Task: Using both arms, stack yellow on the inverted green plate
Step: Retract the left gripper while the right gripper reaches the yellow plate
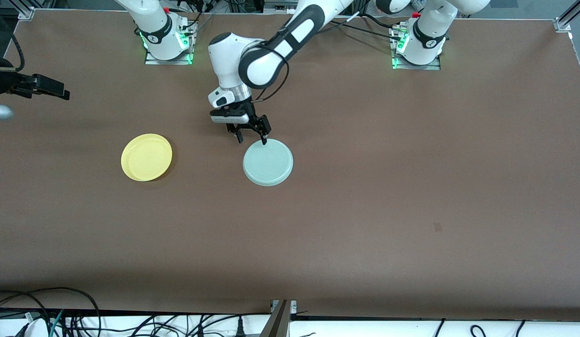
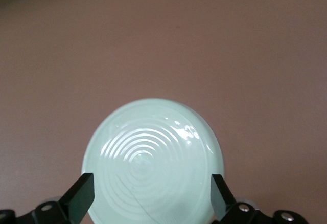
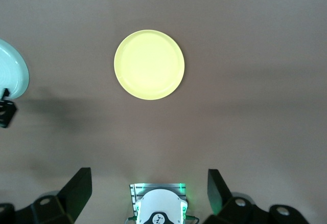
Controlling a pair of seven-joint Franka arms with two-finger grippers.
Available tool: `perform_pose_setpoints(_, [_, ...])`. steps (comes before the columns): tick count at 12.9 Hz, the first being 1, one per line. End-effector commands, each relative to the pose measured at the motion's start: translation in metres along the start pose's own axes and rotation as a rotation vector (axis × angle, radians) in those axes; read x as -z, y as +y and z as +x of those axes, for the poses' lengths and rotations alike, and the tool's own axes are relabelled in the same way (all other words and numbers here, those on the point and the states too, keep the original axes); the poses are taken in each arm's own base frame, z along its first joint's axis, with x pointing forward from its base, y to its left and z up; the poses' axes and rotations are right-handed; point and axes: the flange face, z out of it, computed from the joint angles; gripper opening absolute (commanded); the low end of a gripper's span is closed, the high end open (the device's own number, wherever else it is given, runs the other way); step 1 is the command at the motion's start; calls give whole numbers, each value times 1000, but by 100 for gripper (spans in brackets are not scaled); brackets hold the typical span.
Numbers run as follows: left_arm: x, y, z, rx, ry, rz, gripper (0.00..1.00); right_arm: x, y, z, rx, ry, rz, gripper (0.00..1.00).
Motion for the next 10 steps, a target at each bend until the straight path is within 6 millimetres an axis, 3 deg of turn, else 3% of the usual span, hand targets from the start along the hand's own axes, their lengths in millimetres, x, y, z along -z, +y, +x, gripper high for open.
perform_pose_setpoints(1, [26, -42, 52, 123, -135, -98, 100, -1, 19, 7, -31, 8, -8, 100])
perform_pose_setpoints(3, [37, -81, 92, 188, -213, -165, 100, -2, 36, 9, -62, 20, -1, 100])
perform_pose_setpoints(7, [49, -159, 142, 137, -315, -137, 100, -17, 42, 23, -75, 7, -23, 100])
perform_pose_setpoints(10, [66, -228, 178, 100, -394, -180, 100, -50, 54, 51, -96, -31, -67, 100])
